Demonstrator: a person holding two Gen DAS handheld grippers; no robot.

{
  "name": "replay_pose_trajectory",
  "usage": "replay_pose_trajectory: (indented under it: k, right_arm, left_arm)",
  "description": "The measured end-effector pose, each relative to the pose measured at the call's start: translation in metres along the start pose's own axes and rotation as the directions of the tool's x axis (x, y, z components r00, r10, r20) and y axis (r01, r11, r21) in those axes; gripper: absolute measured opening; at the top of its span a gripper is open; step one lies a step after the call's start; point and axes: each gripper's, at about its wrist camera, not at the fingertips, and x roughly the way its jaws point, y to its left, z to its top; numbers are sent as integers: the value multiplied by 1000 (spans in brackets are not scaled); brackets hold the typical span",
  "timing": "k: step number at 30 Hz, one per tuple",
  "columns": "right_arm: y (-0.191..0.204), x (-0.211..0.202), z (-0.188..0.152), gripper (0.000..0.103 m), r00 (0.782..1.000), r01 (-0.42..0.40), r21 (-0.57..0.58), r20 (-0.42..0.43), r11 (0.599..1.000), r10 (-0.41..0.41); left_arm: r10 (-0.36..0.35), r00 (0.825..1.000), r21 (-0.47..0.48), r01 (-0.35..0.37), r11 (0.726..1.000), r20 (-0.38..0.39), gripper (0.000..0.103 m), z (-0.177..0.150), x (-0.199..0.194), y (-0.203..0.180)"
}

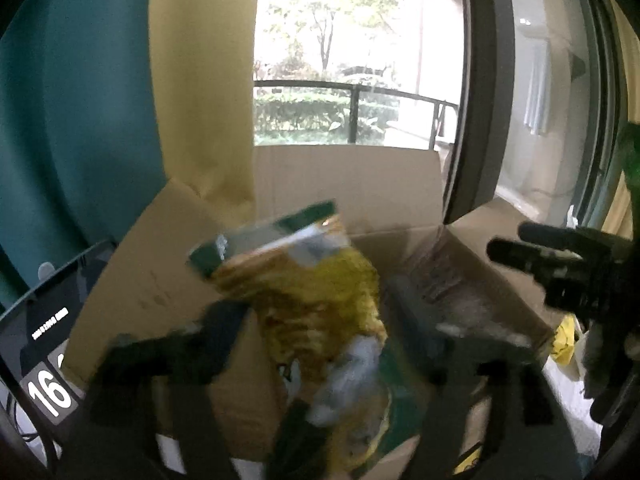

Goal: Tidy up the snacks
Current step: 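Carry both bags into the cardboard box and open both grippers, then withdraw both grippers from the box back toward the snack pile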

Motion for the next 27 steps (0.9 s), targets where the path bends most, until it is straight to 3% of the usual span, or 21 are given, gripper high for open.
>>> replay_pose_trajectory:
  k: [1, 9, 19, 27]
  right_arm:
    - [-1, 3, -2, 71, 1000, 3, 4, -15, 1000, -3]
    - [-2, -11, -3, 71, 1000, -2, -5, -15, 1000, 2]
    - [12, -60, -22, 71, 1000, -23, -13, -7, 1000, 23]
    - [21, -103, -54, 71, 999, -35, -7, -16, 999, 35]
  left_arm:
    - [-3, 1000, -4, 3, 1000, 2, 82, 1, -2, 1]
    - [9, 999, -5, -9, 1000, 51, 83, 8, -39, -3]
    - [-22, 996, 2, 22, 1000, 85, 83, -16, -106, -18]
    - [-37, 997, 7, 36, 999, 66, 83, -45, -135, -20]
